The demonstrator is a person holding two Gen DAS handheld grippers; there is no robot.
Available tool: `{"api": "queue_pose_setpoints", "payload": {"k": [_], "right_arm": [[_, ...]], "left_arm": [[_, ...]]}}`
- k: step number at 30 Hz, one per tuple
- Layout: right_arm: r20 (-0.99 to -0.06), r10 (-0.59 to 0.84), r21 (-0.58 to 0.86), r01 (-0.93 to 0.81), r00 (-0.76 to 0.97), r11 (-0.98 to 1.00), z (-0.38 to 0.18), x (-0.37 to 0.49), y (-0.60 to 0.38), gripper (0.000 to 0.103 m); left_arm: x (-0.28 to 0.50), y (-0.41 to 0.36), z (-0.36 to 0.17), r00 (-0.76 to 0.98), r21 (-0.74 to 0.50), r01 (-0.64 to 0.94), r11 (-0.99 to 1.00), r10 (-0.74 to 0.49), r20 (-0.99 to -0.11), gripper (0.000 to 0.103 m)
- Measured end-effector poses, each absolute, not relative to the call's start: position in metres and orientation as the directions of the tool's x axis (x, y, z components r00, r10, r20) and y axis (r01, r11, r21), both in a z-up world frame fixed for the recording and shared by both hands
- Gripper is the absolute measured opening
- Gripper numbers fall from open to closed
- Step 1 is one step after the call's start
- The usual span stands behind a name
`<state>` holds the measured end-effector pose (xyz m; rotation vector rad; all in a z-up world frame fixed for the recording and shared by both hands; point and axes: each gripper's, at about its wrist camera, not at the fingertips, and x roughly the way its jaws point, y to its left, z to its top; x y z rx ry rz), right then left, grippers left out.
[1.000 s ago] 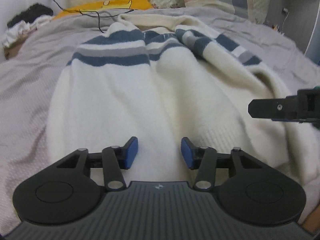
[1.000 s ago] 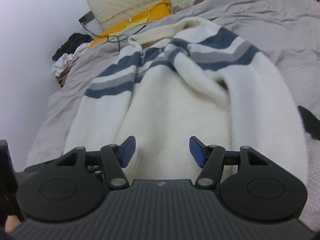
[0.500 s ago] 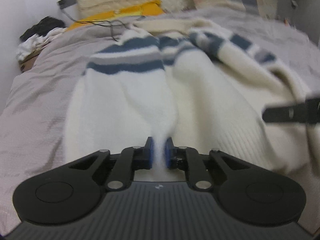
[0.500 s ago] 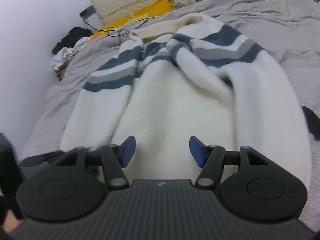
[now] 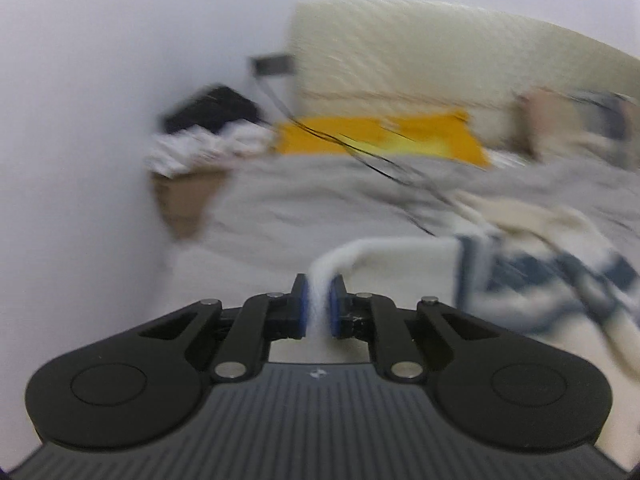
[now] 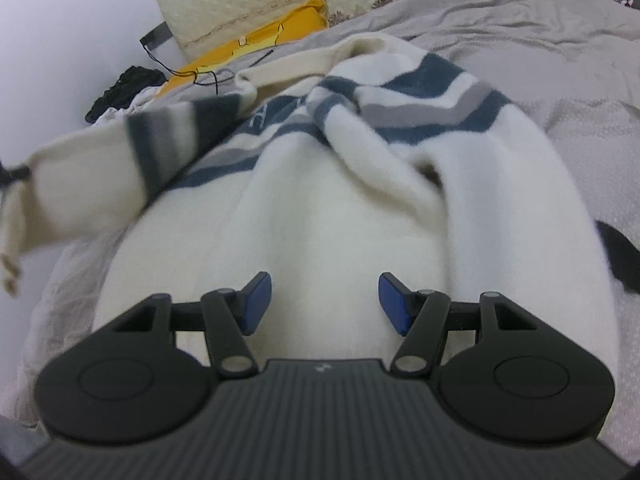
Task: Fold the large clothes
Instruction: 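Grasp the sweater sleeve with the left gripper and lift it toward the body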
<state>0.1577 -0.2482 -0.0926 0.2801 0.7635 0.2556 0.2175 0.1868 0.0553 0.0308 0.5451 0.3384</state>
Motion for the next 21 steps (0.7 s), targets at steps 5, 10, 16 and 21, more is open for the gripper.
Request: {"api": "queue_pose_setpoints", "payload": {"k": [5,10,16,21], "right_arm": [[-0.633,0.304,0.312,-0.124,0.712,0.942,-0.096,0.165,-0.244,0.062],[-0.629,0.276,0.303,-0.098,0.726,0.948,-0.098,0.179,-0.239,0.062],[-0.629,0.231,0.307,-0.036,0.742,0.951,-0.101,0.204,-0.231,0.062],[-0.651,0.205,0.269,-0.030,0.731,0.963,-0.109,0.225,-0.219,0.062]], "left_arm": [[0.277,0.290,0.083,0.759,0.115,-0.489,0.865,0.486,-0.433,0.013],[0.341,0.360,0.056,0.683,0.165,-0.596,0.786,0.604,-0.410,0.004],[0.385,0.429,-0.015,0.595,0.191,-0.643,0.742,0.640,-0.486,0.004],[0.400,0.455,-0.087,0.593,0.055,-0.614,0.787,0.507,-0.625,0.004]]}}
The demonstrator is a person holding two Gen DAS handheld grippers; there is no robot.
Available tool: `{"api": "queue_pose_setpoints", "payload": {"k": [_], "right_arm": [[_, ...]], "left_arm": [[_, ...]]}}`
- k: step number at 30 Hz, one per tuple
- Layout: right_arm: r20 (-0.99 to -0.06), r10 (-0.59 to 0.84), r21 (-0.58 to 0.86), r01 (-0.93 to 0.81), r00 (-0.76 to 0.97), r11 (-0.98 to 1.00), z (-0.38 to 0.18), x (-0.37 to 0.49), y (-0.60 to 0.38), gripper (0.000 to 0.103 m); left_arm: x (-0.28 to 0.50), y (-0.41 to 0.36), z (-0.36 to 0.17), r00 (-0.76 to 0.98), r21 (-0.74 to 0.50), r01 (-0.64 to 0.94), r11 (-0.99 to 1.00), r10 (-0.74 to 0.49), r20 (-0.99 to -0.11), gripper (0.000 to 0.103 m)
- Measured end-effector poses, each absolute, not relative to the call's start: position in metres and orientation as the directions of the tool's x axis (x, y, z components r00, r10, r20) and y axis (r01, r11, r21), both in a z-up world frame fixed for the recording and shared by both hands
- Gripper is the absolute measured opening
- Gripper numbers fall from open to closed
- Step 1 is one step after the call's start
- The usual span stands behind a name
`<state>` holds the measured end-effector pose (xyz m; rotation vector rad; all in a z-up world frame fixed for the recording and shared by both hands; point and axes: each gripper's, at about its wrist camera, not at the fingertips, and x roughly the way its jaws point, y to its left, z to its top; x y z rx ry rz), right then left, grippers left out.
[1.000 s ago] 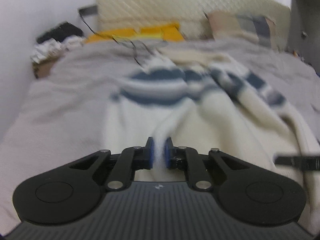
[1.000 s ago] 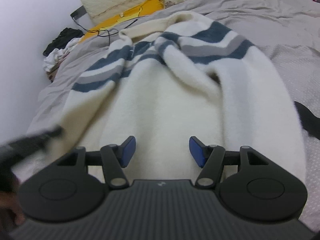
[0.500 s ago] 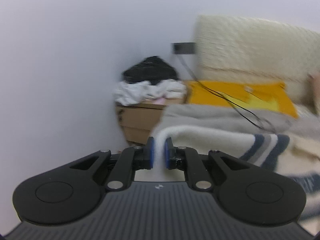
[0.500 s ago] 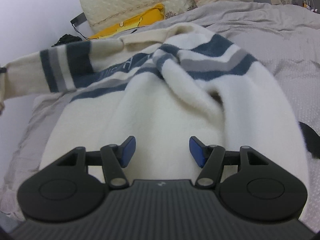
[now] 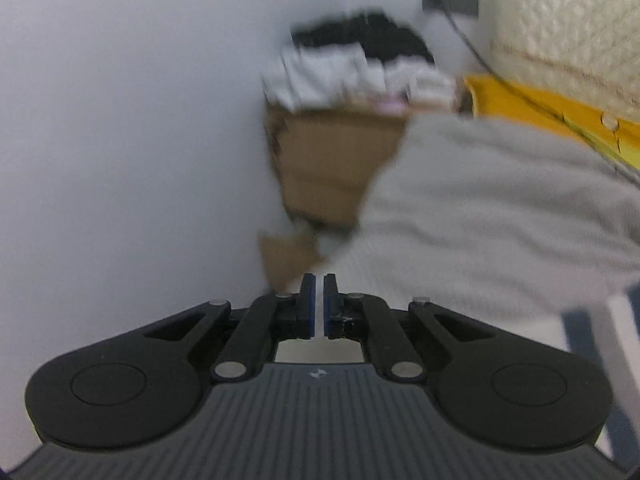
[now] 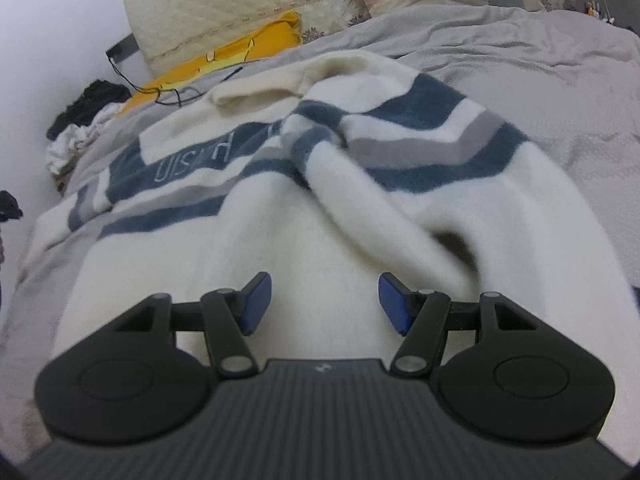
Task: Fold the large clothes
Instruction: 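Grasp the sweater sleeve with the left gripper and lift it toward the body, then lay the sleeve flat and open the left gripper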
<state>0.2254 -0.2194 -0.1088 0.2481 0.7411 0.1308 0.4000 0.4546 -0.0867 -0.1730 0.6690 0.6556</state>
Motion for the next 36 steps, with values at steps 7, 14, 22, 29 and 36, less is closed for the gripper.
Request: {"api": "queue_pose_setpoints", "payload": {"k": [7,14,22,29,36], "right_arm": [[-0.672,0.181,0.222,-0.038,0.718,0.974,-0.118,0.228,-0.209,0.062],[-0.646,0.184,0.212,-0.058,0.741,0.976,-0.109,0.215,-0.210,0.062],[-0.574,0.214,0.213,-0.109,0.790,0.971,-0.083,0.184,-0.222,0.062],[-0.531,0.216,0.219,-0.114,0.819,0.969,-0.065,0.154,-0.236,0.062],[-0.509,0.177,0.204,-0.082,0.843,0.976,-0.055,0.130,-0.255,0.062]], "left_arm": [[0.395,0.443,-0.121,0.618,0.059,-0.574,0.817,0.479,-0.623,0.004],[0.367,0.413,-0.077,0.649,-0.020,-0.516,0.856,0.375,-0.662,0.007],[0.306,0.302,-0.018,0.732,-0.064,-0.354,0.933,0.235,-0.639,0.022],[0.252,0.166,0.015,0.782,-0.074,-0.155,0.985,0.077,-0.618,0.047],[0.197,0.044,0.020,0.798,-0.132,-0.002,0.991,-0.078,-0.598,0.060]]}}
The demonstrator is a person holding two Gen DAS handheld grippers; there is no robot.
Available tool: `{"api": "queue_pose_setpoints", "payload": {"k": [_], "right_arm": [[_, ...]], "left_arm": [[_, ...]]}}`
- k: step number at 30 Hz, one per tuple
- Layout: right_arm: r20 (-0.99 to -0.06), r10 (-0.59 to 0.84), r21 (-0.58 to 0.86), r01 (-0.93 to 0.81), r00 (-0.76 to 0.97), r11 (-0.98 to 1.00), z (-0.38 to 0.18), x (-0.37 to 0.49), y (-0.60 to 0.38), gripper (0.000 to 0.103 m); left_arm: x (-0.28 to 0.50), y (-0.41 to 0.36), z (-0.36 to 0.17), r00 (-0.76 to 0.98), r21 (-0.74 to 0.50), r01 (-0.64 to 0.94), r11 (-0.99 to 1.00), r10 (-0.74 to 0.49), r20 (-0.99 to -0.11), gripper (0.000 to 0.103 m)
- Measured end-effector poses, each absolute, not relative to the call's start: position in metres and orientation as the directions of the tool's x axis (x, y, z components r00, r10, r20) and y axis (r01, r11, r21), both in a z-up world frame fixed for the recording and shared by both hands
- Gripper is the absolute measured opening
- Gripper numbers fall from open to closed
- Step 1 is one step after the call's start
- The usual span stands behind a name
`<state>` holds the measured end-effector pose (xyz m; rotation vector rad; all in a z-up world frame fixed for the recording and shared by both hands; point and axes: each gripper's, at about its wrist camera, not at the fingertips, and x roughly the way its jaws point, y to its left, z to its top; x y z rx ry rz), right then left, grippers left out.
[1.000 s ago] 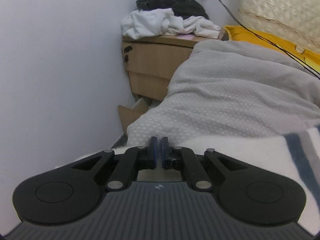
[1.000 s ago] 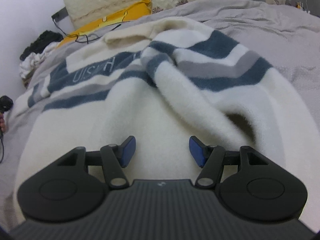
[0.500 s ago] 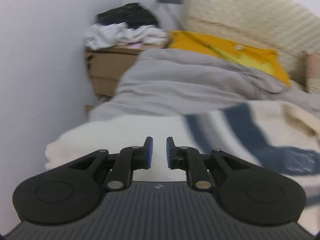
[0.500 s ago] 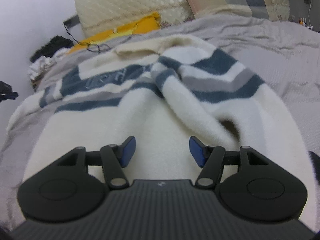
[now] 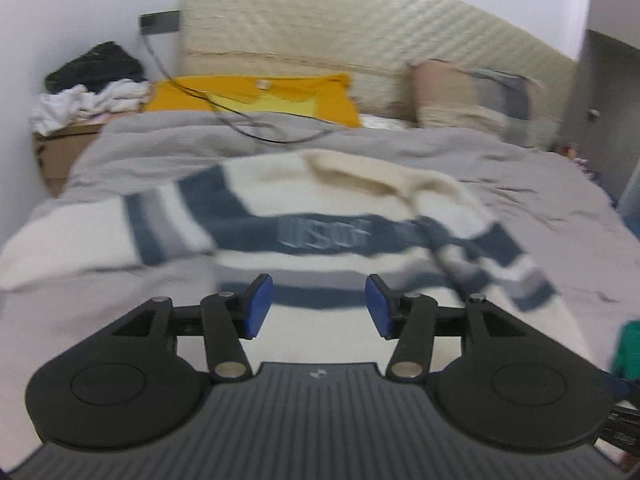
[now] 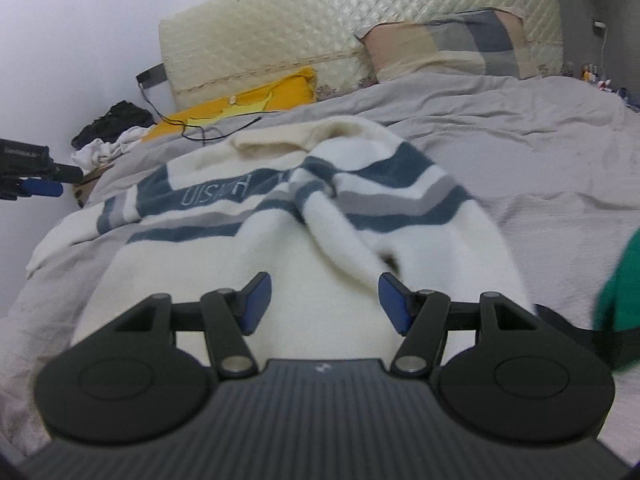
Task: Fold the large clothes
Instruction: 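Lay the sleeve flat and open the left gripper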
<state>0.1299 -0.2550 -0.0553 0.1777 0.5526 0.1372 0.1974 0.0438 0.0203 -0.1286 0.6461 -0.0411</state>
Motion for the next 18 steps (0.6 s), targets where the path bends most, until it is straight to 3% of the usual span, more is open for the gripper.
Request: {"api": "queue_pose_setpoints", "payload": {"k": [1,5,15,18], "right_arm": [[-0.502,0.175,0.208,-0.078,0.847,0.975,-0.054,0.127,-0.257,0.062],[-0.471,0.157,0.197,-0.070,0.868,0.978,-0.046,0.118,-0.266,0.062],[-0.507,0.111,0.204,-0.005,0.855,0.979,-0.049,0.114,-0.283,0.062],[-0.521,0.109,0.242,0.024,0.846,0.970,-0.049,0.118,-0.293,0.062]], "left_arm": [[0.191,0.032,0.018,0.794,-0.159,-0.002,0.987,-0.095,-0.601,0.064],[0.170,-0.012,0.002,0.772,-0.228,0.032,0.973,-0.169,-0.612,0.066],[0.134,-0.072,-0.060,0.791,-0.143,0.121,0.982,-0.182,-0.584,0.068],[0.134,-0.071,-0.090,0.752,-0.161,0.116,0.980,-0.193,-0.631,0.068]]}}
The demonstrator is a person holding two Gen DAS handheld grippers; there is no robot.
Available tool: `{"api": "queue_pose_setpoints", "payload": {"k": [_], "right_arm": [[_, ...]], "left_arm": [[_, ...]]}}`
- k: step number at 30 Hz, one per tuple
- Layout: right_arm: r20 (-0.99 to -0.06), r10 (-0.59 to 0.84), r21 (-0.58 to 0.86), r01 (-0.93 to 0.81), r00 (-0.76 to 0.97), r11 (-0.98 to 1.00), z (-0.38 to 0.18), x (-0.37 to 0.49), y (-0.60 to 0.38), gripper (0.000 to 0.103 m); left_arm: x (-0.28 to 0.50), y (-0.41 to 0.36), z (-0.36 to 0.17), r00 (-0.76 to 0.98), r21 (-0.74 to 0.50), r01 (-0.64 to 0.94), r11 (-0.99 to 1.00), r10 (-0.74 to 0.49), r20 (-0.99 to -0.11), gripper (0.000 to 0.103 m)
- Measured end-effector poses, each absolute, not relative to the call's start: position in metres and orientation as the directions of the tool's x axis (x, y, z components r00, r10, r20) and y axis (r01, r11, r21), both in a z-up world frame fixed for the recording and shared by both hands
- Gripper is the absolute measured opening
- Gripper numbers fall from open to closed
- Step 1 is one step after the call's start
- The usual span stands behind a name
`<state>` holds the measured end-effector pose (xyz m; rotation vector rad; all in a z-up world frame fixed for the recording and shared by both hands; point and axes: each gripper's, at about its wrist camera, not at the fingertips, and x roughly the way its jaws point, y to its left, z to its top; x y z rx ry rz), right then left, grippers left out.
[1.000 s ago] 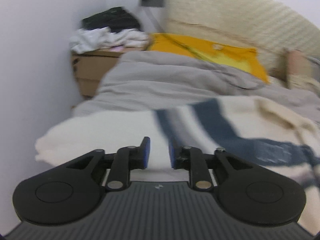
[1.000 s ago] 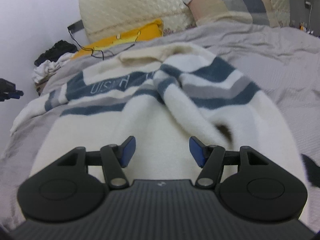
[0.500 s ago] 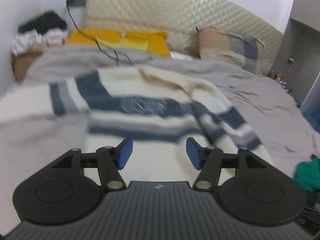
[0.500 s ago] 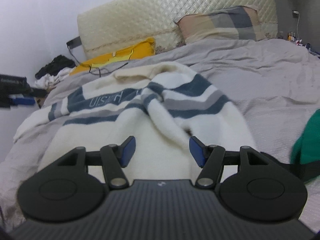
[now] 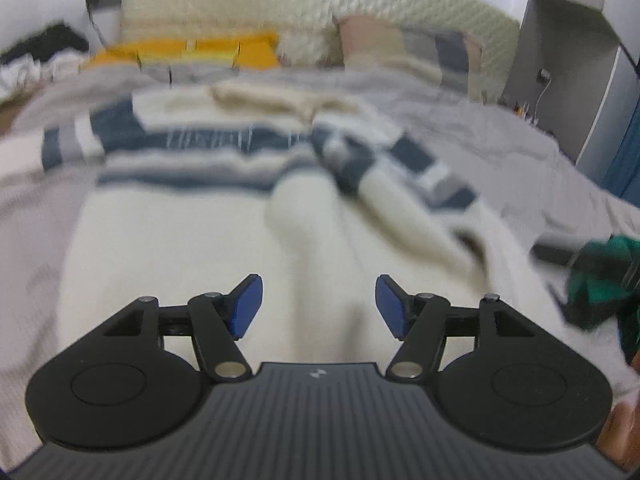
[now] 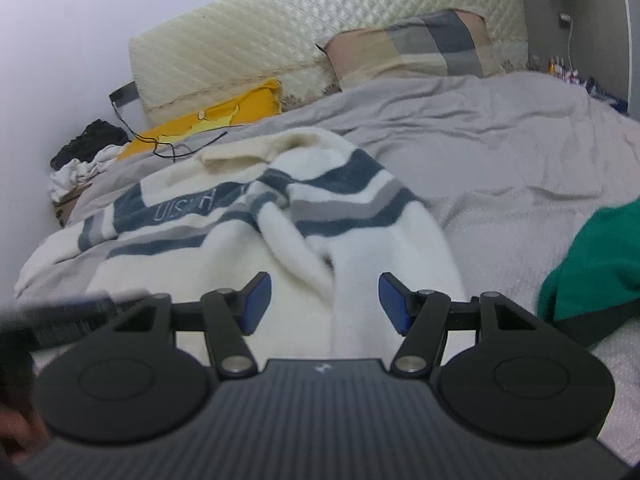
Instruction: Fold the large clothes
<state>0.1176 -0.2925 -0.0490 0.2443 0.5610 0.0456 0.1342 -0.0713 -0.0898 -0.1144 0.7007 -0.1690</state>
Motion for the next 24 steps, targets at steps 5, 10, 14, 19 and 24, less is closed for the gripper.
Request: {"api": "queue_pose_setpoints", "payload": {"k": [5,10,14,19,24], "right_arm": [[-0.524,0.098,0.349,0.109,0.846,0.931,-0.040,0.120,-0.331,0.062],[-0.534,0.116,0.517,0.214,0.838,0.829,-0.048,0.122,-0.377,0.087],[-0.574,0.144,0.607,0.302,0.806,0.735,-0.073,0.132,-0.403,0.087],[-0.655,0.150,0.630,0.426,0.740,0.649,-0.113,0.152,-0.411,0.086],[-0.694,0.147,0.565,0.408,0.704,0.717,-0.129,0.175,-0.391,0.067]], "left_arm": [[0.144,-0.067,-0.121,0.684,-0.153,0.107,0.982,-0.185,-0.706,0.068],[0.150,-0.063,-0.138,0.659,-0.177,0.080,0.981,-0.185,-0.729,0.071],[0.153,-0.060,-0.137,0.656,-0.203,0.068,0.977,-0.197,-0.728,0.073],[0.159,-0.053,-0.135,0.656,-0.269,0.030,0.963,-0.222,-0.721,0.073],[0.162,-0.044,-0.134,0.663,-0.340,-0.014,0.940,-0.246,-0.707,0.073]]}}
